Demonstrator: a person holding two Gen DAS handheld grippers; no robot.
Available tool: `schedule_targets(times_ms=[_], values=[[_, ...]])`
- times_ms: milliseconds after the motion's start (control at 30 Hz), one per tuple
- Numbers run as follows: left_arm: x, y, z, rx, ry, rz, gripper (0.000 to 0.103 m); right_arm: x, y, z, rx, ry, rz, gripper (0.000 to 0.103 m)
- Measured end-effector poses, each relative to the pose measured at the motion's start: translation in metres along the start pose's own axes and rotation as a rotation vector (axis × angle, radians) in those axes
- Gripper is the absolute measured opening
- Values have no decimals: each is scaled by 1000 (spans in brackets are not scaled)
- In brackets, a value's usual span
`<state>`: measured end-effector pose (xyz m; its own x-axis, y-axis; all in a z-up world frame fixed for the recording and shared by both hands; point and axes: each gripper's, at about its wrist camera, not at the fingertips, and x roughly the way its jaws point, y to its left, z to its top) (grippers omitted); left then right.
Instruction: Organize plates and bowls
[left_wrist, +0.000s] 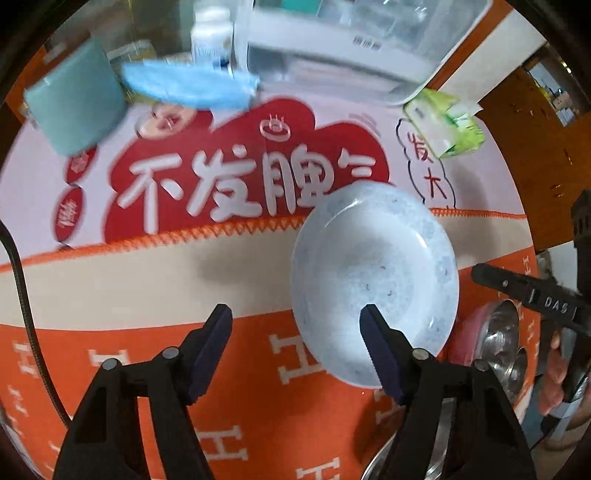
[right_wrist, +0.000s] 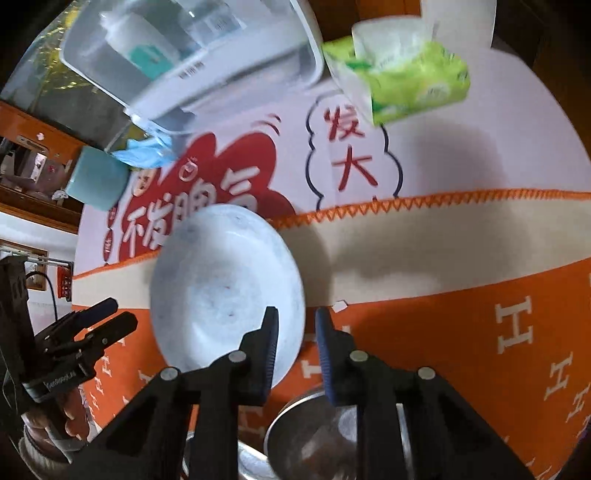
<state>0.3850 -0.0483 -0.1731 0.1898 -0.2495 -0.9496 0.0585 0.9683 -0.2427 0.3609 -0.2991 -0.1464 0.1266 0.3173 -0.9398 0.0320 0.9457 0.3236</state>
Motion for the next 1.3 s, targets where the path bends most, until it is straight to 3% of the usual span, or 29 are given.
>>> schedule_targets(times_ms=[133,267,400,433,733,967,1300], values=[[22,5,1,-13,44,-48,63,15,-2,0,-7,33,7,16],[35,7,2,-23,92,-96,49,23,1,0,-17,57,-12,13],[40,5,3,-18,107,-131,44,29,3,3,-10,77,-5,8],[42,3,3,-6,111,-143,36,31,4,3,-12,80,-10,7],[49,6,9,0,127,-146,12,35,-1,5,10,91,20,6],[54,20,7,-35,124,-209,7,39,-8,7,37,99,61,5],[48,14,4,11,106,-203,6,38,-13,4,44,81,89,5]])
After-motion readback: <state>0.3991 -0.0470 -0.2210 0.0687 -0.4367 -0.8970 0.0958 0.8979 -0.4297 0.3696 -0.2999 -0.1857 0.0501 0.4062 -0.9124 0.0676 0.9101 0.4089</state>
